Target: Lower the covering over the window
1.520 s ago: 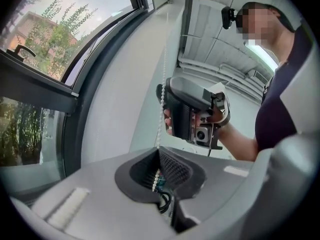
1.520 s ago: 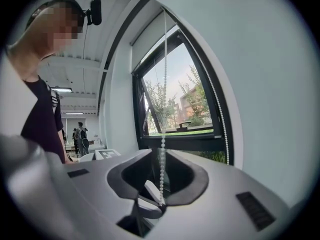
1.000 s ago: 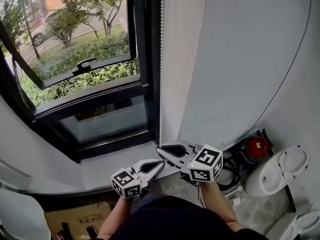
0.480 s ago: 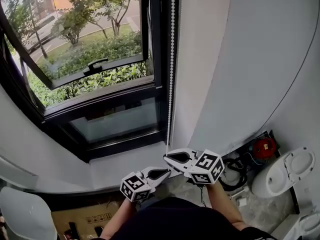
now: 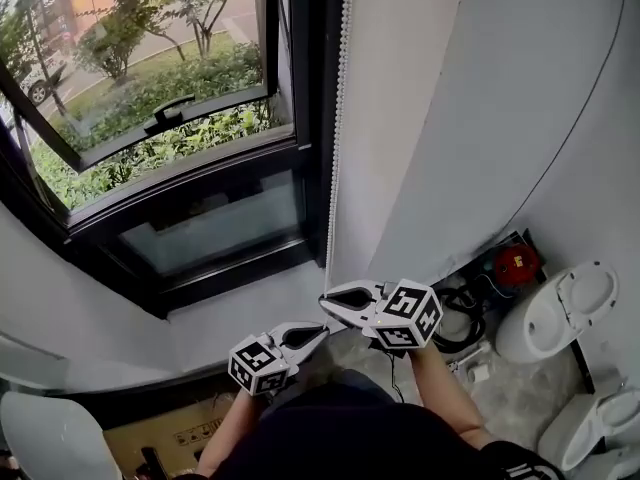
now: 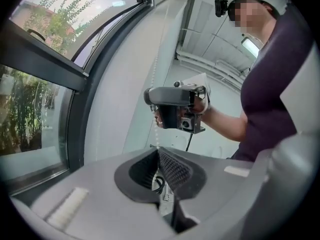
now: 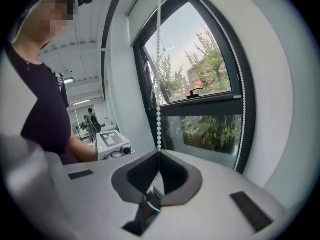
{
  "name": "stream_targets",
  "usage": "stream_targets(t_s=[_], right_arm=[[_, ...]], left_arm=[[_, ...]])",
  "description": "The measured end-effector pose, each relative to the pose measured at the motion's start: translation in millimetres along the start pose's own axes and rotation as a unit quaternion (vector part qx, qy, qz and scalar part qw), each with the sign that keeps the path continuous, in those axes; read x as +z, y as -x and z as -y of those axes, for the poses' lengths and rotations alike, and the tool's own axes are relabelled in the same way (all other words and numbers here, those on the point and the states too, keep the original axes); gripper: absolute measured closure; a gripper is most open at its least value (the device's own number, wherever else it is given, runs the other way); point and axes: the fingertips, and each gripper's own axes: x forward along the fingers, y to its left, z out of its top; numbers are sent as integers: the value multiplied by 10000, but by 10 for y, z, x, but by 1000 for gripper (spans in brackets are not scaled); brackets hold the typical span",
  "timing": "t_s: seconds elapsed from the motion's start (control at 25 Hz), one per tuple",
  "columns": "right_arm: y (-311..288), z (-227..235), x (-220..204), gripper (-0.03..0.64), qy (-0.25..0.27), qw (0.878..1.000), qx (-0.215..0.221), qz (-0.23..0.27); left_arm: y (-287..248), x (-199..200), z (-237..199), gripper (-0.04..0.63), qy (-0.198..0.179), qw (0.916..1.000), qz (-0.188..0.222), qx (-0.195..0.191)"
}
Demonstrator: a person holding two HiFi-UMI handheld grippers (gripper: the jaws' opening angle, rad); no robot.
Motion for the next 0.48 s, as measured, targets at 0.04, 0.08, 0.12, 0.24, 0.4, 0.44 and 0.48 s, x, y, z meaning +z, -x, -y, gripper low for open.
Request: stream_targets(t_s=[0.04, 0.08, 0.12, 0.24, 0.4, 0.44, 0.48], right_arm=[[-2, -19, -6, 603, -73, 9999, -9, 78], [0, -34, -9, 603, -106, 9998, -44, 138], [5, -43, -13, 603, -115, 9997, -82, 174], [39, -46, -26, 603, -215, 9992, -128, 296], [83, -60, -27, 603, -319, 9981, -201, 488], [89, -75, -31, 603, -267, 9982, -214, 484], [98, -83, -40, 603, -177, 9986, -238, 439]], left_arm=[[27, -16, -3, 581, 43, 10000, 56, 13], [59, -24, -3, 581, 110, 9998, 134, 7], [91, -31, -7, 581, 180, 9996, 203, -5], [171, -6, -28, 578, 267, 9991, 312, 53], [297, 124, 2, 463, 200, 9986, 495, 3], [333, 177, 18, 463, 181, 9982, 571, -19], [361, 247, 36, 463, 167, 9976, 672, -32]])
